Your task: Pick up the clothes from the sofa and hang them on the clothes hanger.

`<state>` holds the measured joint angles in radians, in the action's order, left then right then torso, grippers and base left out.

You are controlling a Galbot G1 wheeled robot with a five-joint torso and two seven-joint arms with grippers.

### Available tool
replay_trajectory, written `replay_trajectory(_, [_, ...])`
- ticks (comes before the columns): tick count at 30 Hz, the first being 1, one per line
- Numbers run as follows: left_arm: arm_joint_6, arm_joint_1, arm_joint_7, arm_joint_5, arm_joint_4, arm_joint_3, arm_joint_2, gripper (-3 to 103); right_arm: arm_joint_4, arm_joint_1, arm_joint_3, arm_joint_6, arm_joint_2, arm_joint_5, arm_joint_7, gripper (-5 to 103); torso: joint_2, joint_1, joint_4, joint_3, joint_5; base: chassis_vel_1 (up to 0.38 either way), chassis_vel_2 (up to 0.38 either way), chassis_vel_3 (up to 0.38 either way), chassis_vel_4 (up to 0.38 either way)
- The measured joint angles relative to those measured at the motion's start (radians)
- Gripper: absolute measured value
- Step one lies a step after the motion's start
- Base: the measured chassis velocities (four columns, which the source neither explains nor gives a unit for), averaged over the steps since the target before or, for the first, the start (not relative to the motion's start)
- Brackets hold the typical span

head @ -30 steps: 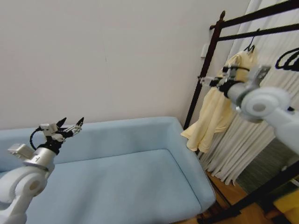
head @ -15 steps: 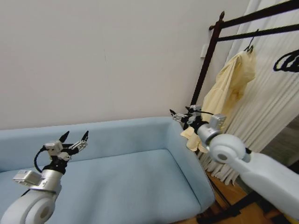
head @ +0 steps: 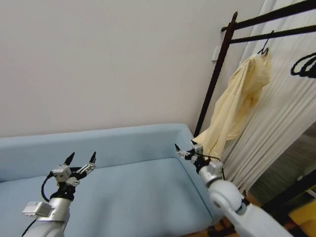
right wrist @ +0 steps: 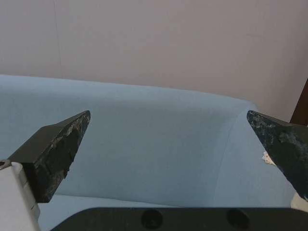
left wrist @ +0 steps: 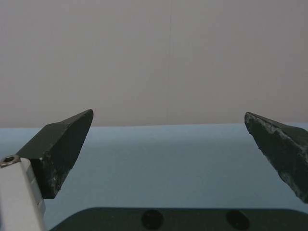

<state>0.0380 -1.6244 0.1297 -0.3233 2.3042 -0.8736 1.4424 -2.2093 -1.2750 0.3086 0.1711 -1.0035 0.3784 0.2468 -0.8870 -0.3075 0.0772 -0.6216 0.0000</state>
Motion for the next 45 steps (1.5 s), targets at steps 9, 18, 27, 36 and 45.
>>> replay_trajectory(9, [-0.05, -0.021, -0.044, 0.079, -0.021, 0.06, 0.09, 100, -0.072, -0.168, -0.001, 0.021, -0.172, -0.132, -0.002, 100, 0.0, 0.0, 0.0007, 0.0, 0.0001, 0.0, 0.0, 0.0, 0.0])
replay_trajectory(18, [-0.148, -0.033, -0.036, -0.011, 0.024, 0.058, 0.048, 100, -0.07, -0.171, 0.106, 0.036, -0.155, -0.098, -0.048, 100, 0.0, 0.0, 0.0007, 0.0, 0.0, 0.0, 0.0, 0.0, 0.0])
replay_trajectory(27, [-0.175, -0.024, -0.027, -0.037, 0.048, 0.064, 0.0, 100, -0.095, -0.187, 0.152, 0.044, -0.151, -0.098, -0.072, 100, 0.0, 0.0, 0.0007, 0.0, 0.0, 0.0, 0.0, 0.0, 0.0])
replay_trajectory(36, [-0.165, -0.012, -0.028, 0.011, 0.042, 0.065, -0.022, 100, -0.093, -0.182, 0.152, 0.044, -0.143, -0.093, -0.051, 100, 0.0, 0.0, 0.0007, 0.0, 0.0, 0.0, 0.0, 0.0, 0.0])
replay_trajectory(45, [-0.163, -0.011, -0.028, 0.012, 0.041, 0.064, -0.022, 100, -0.092, -0.18, 0.15, 0.043, -0.143, -0.092, -0.05, 100, 0.0, 0.0, 0.0007, 0.0, 0.0, 0.0, 0.0, 0.0, 0.0])
